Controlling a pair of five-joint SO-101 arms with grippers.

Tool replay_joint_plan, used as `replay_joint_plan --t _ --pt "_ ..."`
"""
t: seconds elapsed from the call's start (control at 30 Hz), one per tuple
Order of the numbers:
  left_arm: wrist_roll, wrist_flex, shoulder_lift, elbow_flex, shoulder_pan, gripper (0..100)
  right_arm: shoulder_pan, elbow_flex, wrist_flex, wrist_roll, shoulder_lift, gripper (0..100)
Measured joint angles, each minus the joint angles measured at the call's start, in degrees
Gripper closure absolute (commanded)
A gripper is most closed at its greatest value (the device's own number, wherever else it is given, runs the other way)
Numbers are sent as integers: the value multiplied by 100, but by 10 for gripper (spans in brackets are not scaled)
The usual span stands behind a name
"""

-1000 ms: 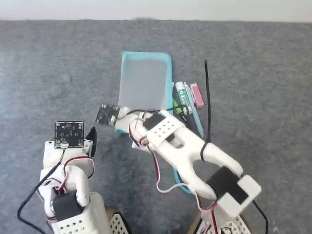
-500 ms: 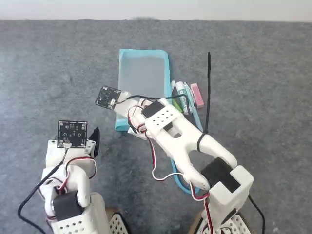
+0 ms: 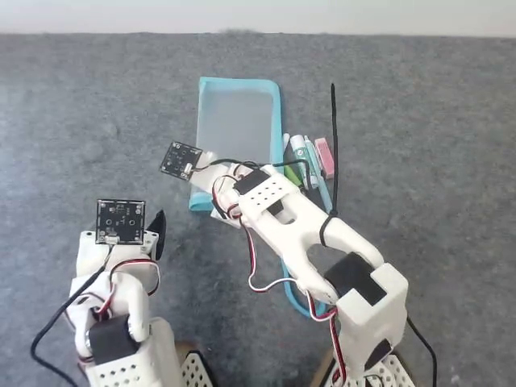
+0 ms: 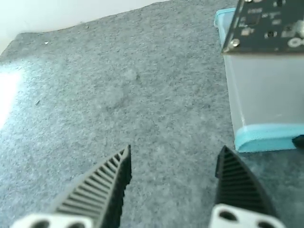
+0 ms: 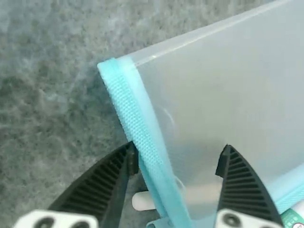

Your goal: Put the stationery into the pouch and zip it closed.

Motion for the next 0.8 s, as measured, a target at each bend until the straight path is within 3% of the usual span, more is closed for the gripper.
replay_joint_plan --t 0.23,0.8 --pt "0 0 0 9 290 728 35 -97 -97 0 53 995" --pt "0 0 0 9 325 761 149 -237 202 -167 26 991"
